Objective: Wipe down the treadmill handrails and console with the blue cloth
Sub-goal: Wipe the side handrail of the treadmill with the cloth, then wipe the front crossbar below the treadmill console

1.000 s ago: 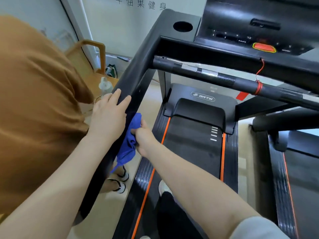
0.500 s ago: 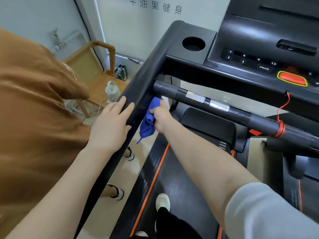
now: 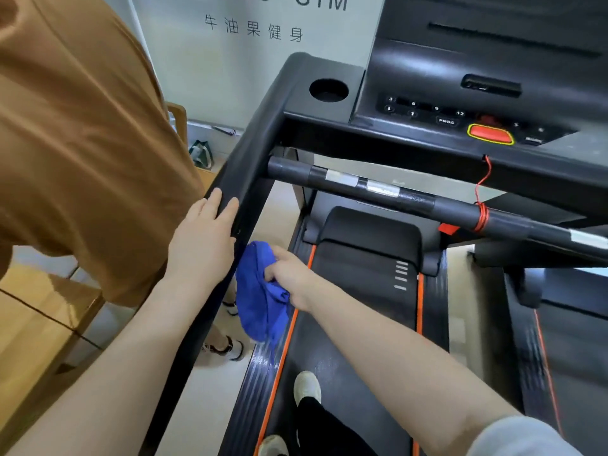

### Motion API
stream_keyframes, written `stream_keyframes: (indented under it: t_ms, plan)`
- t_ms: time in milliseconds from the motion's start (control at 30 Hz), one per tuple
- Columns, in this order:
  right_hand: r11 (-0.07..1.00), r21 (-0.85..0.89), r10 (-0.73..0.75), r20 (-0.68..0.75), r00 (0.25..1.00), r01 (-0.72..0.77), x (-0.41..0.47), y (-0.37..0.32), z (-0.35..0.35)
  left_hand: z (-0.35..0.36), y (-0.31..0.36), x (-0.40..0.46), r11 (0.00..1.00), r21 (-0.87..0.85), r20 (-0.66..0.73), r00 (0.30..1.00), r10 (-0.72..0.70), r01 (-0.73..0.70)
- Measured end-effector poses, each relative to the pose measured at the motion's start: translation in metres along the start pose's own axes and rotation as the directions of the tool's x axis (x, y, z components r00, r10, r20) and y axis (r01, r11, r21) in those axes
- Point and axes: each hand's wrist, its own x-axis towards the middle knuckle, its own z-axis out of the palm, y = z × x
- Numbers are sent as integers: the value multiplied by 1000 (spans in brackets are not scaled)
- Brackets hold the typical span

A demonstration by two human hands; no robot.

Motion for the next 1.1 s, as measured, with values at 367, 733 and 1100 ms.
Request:
stream_keyframes:
  t_ms: [367,733,1100]
  plan:
    - [338,-904,-917,-253,309,262,-52,-82,-70,9,45,68,988,-17,-130,980,153,-156]
    - [-51,-987,-740,-64,669,-151,21,-77,-95,23,52,126,987,27,-163,973,164,-161]
    - [-128,-992,-699,79,711,-16,58,-108,-97,19,54,139,987,72,-165,974,156,-146]
